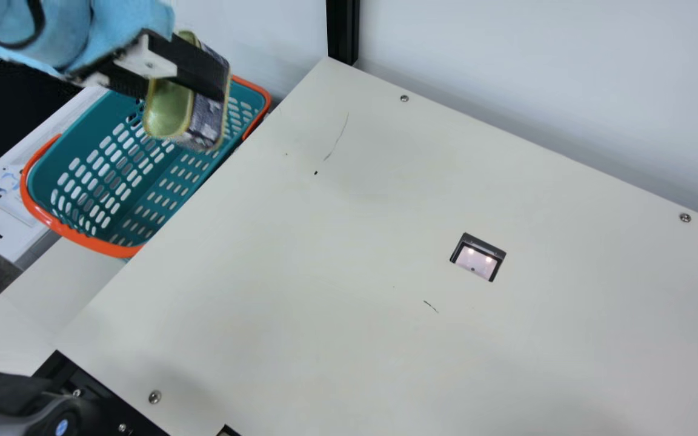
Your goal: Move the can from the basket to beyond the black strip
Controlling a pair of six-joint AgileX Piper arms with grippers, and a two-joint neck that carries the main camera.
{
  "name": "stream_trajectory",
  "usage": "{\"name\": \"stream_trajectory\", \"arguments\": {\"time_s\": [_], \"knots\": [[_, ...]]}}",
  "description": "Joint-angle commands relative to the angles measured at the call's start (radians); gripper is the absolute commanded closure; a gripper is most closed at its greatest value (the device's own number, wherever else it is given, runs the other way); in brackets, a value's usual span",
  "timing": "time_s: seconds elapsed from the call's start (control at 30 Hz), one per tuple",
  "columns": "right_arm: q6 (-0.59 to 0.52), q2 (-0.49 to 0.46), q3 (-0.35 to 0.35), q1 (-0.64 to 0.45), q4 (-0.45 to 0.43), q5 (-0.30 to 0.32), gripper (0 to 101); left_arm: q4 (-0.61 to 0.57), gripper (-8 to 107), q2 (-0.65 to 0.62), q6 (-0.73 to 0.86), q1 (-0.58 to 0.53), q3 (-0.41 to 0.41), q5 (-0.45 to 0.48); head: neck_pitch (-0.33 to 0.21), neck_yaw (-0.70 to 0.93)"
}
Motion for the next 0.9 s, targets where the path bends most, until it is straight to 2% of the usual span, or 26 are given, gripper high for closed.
{"name": "stream_trajectory", "arguments": {"time_s": [0.0, 0.17, 0.37, 0.87], "knots": [[0.0, 0.0, 0.0, 0.0, 0.0, 0.0, 0, -0.025, 89, -0.004, -0.08, -0.047, 0.048, -0.002, -0.026, 0.015], [0.0, 0.0, 0.0, 0.0, 0.0, 0.0, 0, -0.076, 89, -0.011, -0.208, -0.142, 0.104, -0.002, -0.026, 0.015], [0.0, 0.0, 0.0, 0.0, 0.0, 0.0, 0, -0.105, 89, -0.002, -0.312, -0.21, 0.132, -0.002, -0.026, 0.015], [0.0, 0.0, 0.0, 0.0, 0.0, 0.0, 0, -0.282, 89, 0.06, -0.387, -0.183, 0.183, -0.002, -0.026, 0.015]]}}
